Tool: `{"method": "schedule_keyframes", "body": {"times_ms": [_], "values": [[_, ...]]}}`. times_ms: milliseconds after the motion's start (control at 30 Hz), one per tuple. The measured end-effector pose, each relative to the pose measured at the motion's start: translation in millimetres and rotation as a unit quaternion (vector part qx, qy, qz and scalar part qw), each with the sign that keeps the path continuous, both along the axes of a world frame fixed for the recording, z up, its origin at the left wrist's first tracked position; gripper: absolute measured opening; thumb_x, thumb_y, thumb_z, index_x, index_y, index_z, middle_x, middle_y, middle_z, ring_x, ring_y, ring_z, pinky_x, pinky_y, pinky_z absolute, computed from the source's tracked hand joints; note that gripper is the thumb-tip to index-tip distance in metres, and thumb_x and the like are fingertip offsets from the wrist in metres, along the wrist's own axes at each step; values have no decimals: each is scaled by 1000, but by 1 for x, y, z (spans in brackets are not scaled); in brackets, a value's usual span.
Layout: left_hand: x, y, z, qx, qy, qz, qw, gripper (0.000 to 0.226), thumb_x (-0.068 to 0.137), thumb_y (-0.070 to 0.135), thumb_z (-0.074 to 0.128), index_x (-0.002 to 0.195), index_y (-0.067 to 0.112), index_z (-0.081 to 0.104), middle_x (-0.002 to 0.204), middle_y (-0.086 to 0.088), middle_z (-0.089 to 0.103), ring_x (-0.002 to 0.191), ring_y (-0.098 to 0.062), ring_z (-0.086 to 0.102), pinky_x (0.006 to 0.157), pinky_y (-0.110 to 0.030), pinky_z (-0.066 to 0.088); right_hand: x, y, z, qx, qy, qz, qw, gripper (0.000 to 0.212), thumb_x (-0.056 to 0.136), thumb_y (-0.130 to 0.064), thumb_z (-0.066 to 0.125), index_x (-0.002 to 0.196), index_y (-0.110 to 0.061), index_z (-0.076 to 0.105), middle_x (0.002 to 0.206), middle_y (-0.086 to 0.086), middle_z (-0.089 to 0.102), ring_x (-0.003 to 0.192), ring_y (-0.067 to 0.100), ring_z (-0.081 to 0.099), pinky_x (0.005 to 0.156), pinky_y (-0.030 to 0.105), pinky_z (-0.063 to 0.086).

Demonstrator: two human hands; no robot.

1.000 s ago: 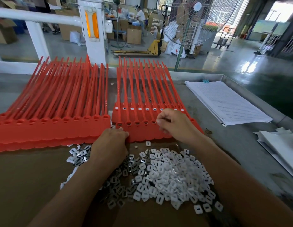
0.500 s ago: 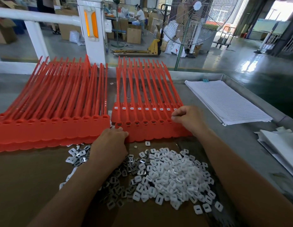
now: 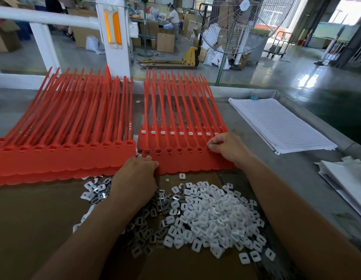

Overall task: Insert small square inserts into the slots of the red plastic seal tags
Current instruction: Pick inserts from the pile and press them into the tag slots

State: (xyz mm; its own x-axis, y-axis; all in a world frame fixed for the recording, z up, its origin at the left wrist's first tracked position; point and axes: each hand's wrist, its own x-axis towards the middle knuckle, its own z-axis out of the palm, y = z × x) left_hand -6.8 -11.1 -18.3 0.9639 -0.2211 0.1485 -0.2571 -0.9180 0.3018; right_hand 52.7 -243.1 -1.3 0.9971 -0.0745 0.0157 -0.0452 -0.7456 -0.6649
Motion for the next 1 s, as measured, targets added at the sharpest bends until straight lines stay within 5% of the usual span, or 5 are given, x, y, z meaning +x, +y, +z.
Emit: {"method": "schedule_keyframes", "body": {"times_ms": [300, 567, 900, 1000], "values": [[0, -1, 0, -5, -4, 3, 1000, 47, 85, 3, 41, 129, 18, 50, 139, -2, 45, 126, -19, 41, 104, -33, 35, 0, 2, 1, -41, 14, -1, 999, 11, 85, -10, 62, 89, -10, 73, 87, -4, 64, 87, 12, 59, 80, 26, 44], [1, 0, 0, -1, 2, 3, 1000, 49, 85, 2, 40, 130, 18, 49, 141, -2, 41, 129, -19, 38, 105, -33, 34, 4, 4, 0, -24, 12, -40, 999, 20, 79, -12, 68, 73, -28, 58, 94, -7, 58, 95, 13, 53, 88, 33, 43], [0, 0, 1, 1, 2, -2, 1000, 49, 84, 3, 40, 130, 18, 49, 142, -3, 41, 128, -19, 38, 106, -32, 33, -2, 1, -5, -45, -2, -18, 999, 8, 86, -17, 62, 91, -23, 61, 100, -8, 55, 98, 10, 50, 90, 31, 43], [0, -1, 2, 7, 5, -6, 1000, 48, 86, 4, 39, 130, 19, 48, 142, -2, 41, 128, -19, 38, 105, -31, 33, -11, 5, 1, -25, -29, -5, 999, 11, 86, -17, 62, 95, -23, 59, 96, -11, 54, 91, 5, 50, 76, 20, 40]]}}
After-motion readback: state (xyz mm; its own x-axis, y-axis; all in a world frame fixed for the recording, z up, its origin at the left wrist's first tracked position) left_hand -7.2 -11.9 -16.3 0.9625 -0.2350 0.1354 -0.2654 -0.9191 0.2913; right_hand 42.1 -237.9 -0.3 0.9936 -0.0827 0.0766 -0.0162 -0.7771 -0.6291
